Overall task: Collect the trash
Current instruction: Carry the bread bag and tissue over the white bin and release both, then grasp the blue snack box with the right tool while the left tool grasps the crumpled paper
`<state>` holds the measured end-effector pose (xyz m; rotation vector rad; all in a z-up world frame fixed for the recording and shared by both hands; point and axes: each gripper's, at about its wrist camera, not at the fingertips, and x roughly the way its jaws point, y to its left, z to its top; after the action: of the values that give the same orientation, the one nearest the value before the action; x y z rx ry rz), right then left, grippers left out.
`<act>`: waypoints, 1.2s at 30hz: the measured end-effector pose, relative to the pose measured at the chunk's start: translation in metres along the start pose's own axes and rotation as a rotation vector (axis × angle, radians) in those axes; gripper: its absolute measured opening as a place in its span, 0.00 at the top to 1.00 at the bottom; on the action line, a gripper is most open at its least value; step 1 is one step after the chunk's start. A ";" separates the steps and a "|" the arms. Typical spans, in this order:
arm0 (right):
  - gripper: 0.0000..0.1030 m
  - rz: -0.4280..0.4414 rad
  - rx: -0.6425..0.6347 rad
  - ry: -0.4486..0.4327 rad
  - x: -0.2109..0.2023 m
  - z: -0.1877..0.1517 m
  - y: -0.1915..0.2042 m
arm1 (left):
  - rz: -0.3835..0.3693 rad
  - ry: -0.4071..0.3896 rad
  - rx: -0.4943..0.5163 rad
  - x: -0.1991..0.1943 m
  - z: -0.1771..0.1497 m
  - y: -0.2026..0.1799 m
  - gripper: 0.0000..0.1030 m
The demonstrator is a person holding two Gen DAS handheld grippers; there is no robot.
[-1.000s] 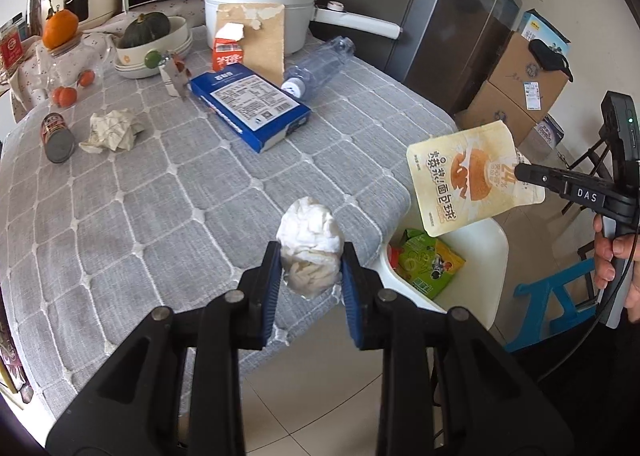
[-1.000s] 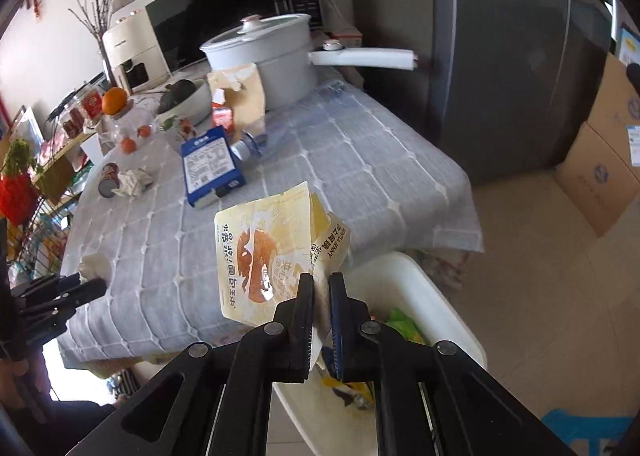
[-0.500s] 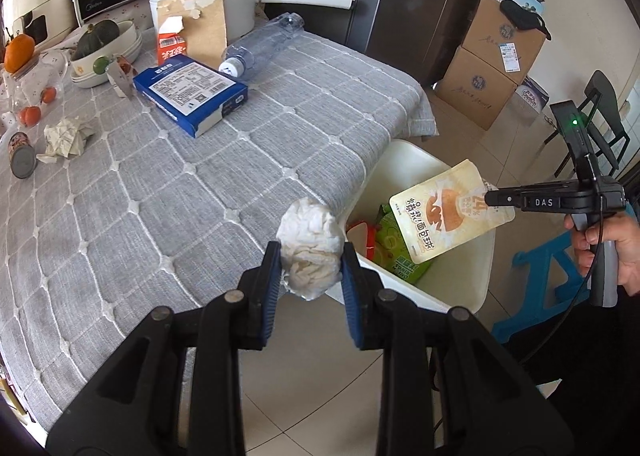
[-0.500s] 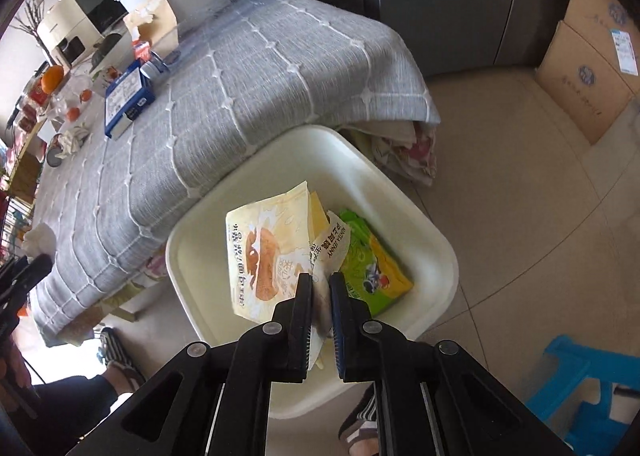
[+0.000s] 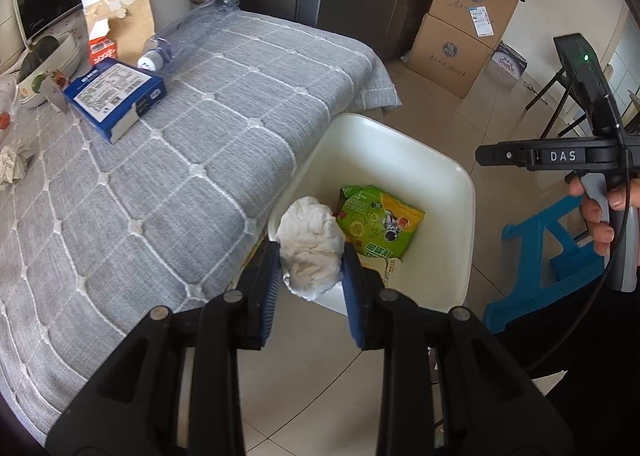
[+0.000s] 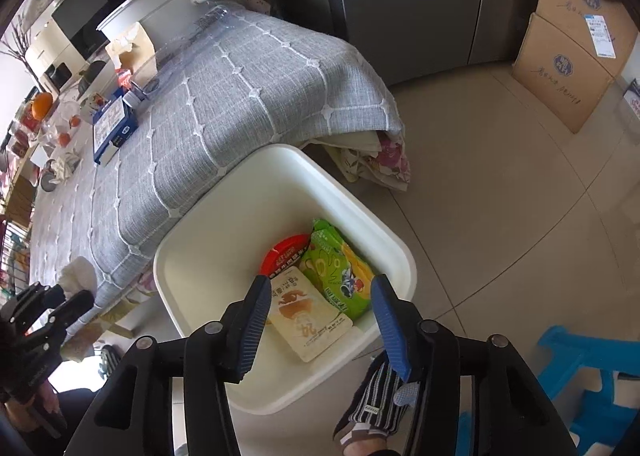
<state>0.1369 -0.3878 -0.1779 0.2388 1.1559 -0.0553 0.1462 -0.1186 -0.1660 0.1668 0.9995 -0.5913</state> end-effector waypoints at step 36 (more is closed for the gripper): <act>0.28 -0.028 -0.033 -0.065 -0.018 0.022 0.028 | 0.134 -0.036 -0.066 -0.008 0.010 0.024 0.10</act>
<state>0.1544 -0.3673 -0.1487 0.1903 1.0944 -0.0685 0.1632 -0.0990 -0.1568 0.1628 0.9636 -0.4373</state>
